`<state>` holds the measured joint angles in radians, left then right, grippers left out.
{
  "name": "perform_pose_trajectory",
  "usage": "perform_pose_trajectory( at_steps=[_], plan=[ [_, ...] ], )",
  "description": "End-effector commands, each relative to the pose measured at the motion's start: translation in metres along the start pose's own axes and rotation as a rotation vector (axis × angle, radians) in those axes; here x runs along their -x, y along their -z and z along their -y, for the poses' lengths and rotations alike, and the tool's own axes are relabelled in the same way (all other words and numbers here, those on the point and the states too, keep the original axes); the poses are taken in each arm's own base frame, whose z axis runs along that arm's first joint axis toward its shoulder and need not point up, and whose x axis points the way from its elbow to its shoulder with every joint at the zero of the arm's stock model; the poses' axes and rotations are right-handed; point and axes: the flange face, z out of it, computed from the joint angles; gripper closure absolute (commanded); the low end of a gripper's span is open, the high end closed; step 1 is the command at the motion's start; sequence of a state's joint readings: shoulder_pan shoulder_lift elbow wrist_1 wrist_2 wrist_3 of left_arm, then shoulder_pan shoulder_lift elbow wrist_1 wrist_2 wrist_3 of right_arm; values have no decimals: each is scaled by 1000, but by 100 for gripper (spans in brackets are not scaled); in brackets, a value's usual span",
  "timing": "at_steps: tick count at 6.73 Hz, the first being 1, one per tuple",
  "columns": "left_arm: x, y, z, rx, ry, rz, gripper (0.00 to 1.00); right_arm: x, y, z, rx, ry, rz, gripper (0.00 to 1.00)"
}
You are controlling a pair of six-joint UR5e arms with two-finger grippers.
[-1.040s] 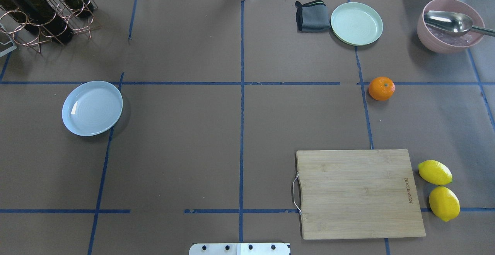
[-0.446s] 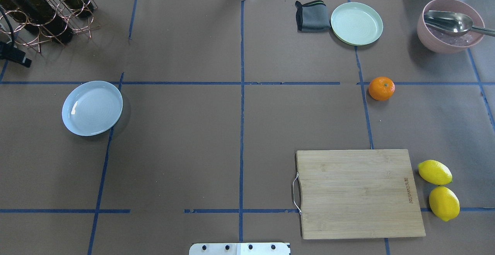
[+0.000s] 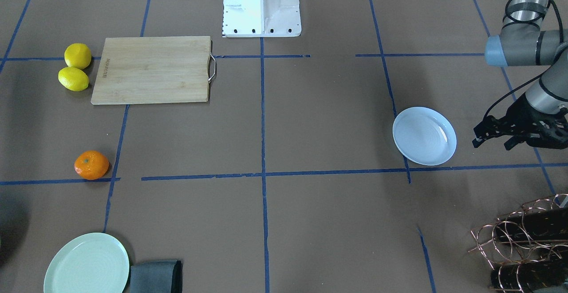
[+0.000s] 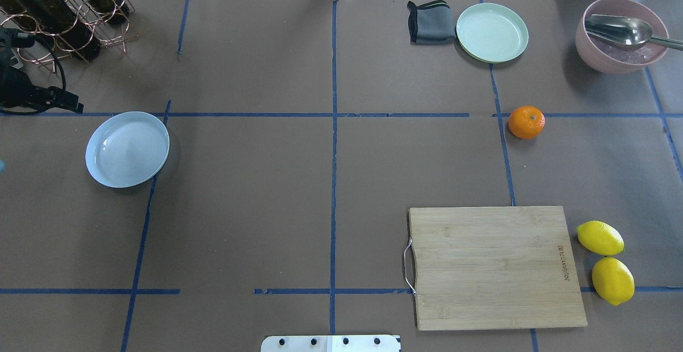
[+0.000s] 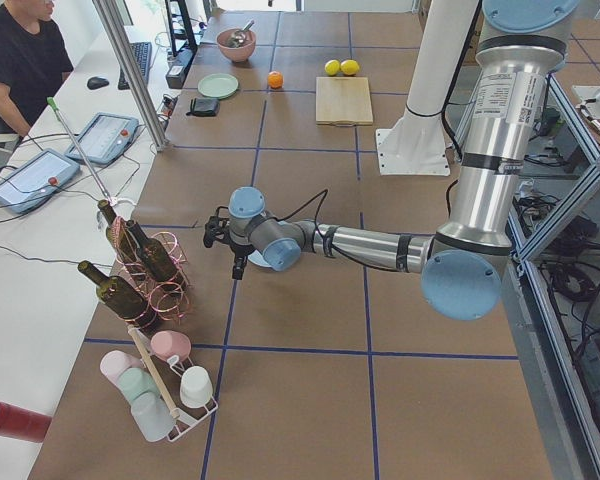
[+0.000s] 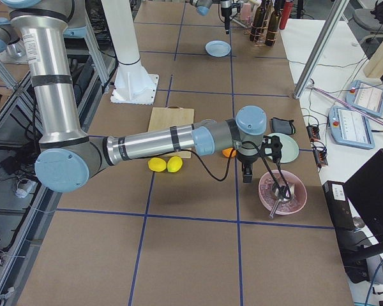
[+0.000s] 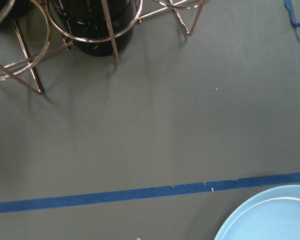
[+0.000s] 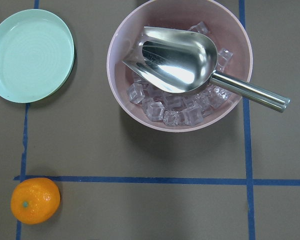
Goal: Pick orange to plate
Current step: 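Move the left gripper to the rim of the light blue plate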
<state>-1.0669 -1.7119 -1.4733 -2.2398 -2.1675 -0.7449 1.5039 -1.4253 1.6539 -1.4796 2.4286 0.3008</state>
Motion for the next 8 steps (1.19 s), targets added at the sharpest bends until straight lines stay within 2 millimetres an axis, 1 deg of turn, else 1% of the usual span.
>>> perform_pose_trajectory(
  at_steps=[1, 2, 3, 4, 5, 6, 8],
  plan=[
    [-19, -24, -17, 31, -7, -10, 13, 4, 1, 0, -2, 2, 6, 0],
    [-28, -34, -25, 52, -23, -13, 13, 4, 1, 0, -2, -13, 6, 0],
    [-32, -40, -31, 66, -33, -14, 14, 10, 3, 5, -6, -11, 8, 0],
    [-33, -40, -31, 67, -33, -15, 35, 11, 3, 5, -7, -10, 9, 0],
    [-33, -40, -31, 67, -34, -15, 54, 11, 3, 5, -7, -10, 9, 0],
    [-34, -39, -31, 66, -40, -18, 63, 11, 3, 5, -7, -10, 9, 0],
    [-33, -40, -31, 67, -44, -18, 73, 11, 3, 5, -7, -10, 9, 0]
  ],
)
